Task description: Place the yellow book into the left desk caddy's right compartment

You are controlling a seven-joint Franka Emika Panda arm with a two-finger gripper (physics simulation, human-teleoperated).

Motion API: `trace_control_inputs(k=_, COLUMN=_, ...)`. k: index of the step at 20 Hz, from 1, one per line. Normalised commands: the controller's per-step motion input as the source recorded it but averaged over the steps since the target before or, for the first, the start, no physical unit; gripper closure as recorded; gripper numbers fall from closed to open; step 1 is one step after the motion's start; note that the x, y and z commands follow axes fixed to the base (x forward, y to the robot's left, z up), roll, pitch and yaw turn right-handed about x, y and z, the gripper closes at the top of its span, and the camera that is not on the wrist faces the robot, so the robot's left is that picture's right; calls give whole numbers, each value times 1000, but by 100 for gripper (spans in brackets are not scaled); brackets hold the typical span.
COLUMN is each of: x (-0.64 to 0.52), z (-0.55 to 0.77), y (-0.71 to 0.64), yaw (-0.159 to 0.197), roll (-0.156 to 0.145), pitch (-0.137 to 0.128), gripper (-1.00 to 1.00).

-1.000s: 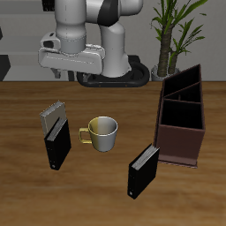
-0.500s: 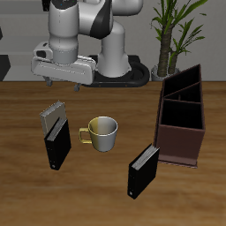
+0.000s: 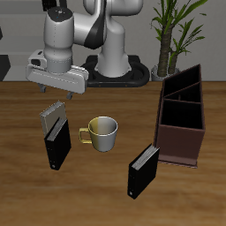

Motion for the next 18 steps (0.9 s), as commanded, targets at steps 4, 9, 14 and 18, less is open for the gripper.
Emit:
trace_control_inputs(k=4, x=-4, z=-307, y=-159, yaw=-13, roll=-27, pitch=25, gripper=-100)
trace_control_inputs(k=9, x=-11, z=-347, y=-97, yaw=-26, roll=-16, pitch=28, gripper=-100)
trace_control_inputs(k=14, x=-16, z=-343, y=-99, yaw=-20, roll=-26, pitch=38, gripper=-100)
trace_control_inputs(k=18, x=-31, z=-325, y=-92, yaw=-45, roll=-13, pitch=23, gripper=-100)
